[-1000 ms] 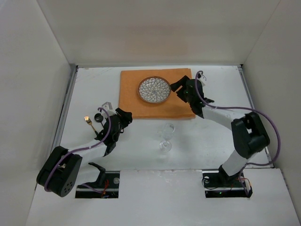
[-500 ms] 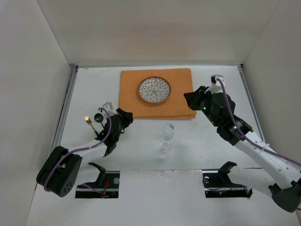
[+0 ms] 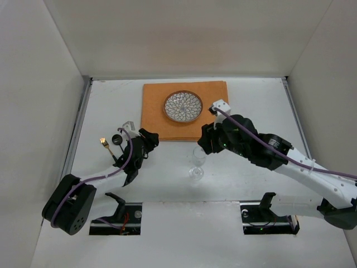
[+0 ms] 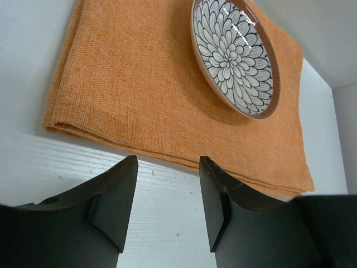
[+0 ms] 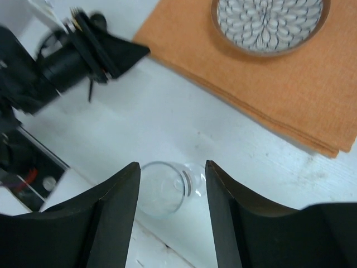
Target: Set the dinner table for one person
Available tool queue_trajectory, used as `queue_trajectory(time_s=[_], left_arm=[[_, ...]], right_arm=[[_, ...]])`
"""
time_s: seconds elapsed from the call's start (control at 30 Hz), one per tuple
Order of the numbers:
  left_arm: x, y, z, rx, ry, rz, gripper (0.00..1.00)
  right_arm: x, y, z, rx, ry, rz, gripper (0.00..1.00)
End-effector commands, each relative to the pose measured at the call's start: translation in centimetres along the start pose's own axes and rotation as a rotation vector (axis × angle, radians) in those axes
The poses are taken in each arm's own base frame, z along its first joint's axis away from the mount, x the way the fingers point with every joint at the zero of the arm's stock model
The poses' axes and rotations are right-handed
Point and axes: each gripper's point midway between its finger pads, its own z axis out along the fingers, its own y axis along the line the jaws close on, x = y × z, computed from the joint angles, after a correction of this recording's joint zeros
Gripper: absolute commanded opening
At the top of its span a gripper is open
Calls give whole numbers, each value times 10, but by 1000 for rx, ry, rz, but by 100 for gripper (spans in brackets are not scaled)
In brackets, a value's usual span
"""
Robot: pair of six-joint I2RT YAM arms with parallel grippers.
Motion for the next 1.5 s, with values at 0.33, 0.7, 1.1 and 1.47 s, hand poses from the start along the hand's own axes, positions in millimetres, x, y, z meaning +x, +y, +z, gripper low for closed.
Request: queue_trajectory(time_s=[0.33, 0.7, 1.1, 1.47], left_arm=[[-16, -8, -4, 33, -67, -13, 46], [-21, -30, -17, 110, -92, -8, 47], [-18, -28, -16, 96, -89, -14, 48], [-17, -30, -16, 104, -77, -17, 49]], right_arm=[[43, -3, 5, 21, 197, -110, 53], [67, -2, 30, 33, 272, -122, 28], [-63, -33, 13, 180, -116, -12, 0], [-164, -196, 80, 523, -280, 160, 0]])
